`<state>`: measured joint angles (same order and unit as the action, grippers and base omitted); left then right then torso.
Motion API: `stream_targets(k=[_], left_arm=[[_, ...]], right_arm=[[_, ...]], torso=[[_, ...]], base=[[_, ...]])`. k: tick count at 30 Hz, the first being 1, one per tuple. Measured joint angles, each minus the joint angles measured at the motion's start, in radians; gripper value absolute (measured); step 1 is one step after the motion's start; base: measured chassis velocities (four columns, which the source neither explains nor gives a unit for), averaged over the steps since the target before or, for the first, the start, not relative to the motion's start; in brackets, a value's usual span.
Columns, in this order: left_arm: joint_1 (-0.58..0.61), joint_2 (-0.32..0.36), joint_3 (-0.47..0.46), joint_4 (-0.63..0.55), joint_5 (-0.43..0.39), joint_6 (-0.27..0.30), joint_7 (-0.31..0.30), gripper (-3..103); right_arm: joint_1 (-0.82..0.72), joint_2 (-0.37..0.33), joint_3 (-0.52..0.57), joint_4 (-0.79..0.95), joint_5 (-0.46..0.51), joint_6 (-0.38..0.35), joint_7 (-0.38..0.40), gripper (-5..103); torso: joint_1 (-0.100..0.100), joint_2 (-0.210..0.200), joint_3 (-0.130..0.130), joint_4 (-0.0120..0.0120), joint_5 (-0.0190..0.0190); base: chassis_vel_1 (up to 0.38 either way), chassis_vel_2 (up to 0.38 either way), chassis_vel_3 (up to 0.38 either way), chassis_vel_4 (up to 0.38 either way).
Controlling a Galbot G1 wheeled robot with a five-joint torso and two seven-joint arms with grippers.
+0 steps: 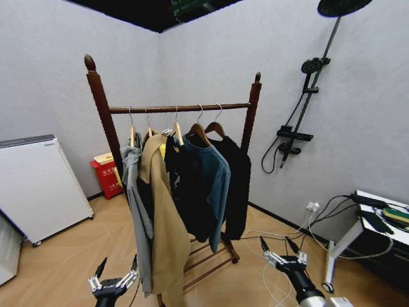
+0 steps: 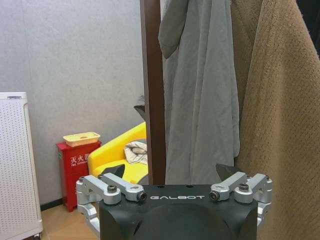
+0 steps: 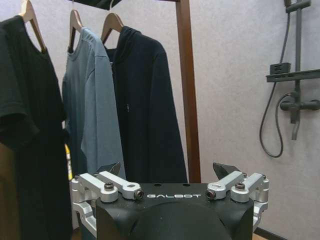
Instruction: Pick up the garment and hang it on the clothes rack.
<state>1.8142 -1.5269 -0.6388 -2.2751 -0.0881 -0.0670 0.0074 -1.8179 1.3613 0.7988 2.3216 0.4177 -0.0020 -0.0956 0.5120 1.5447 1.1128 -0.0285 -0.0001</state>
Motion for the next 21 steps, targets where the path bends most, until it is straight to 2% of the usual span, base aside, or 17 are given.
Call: stream_targets(k=[21], left_arm=[[0.000,0.000,0.000,0.000,0.000,0.000,0.000,100]], right_arm=[[0.003,-0.002,0.001,-0.002,0.005,-0.002,-0.002,100]], torso=[[0.000,0.000,0.000,0.0001,0.0001]], base=[[0.000,0.000,0.000,0.000]])
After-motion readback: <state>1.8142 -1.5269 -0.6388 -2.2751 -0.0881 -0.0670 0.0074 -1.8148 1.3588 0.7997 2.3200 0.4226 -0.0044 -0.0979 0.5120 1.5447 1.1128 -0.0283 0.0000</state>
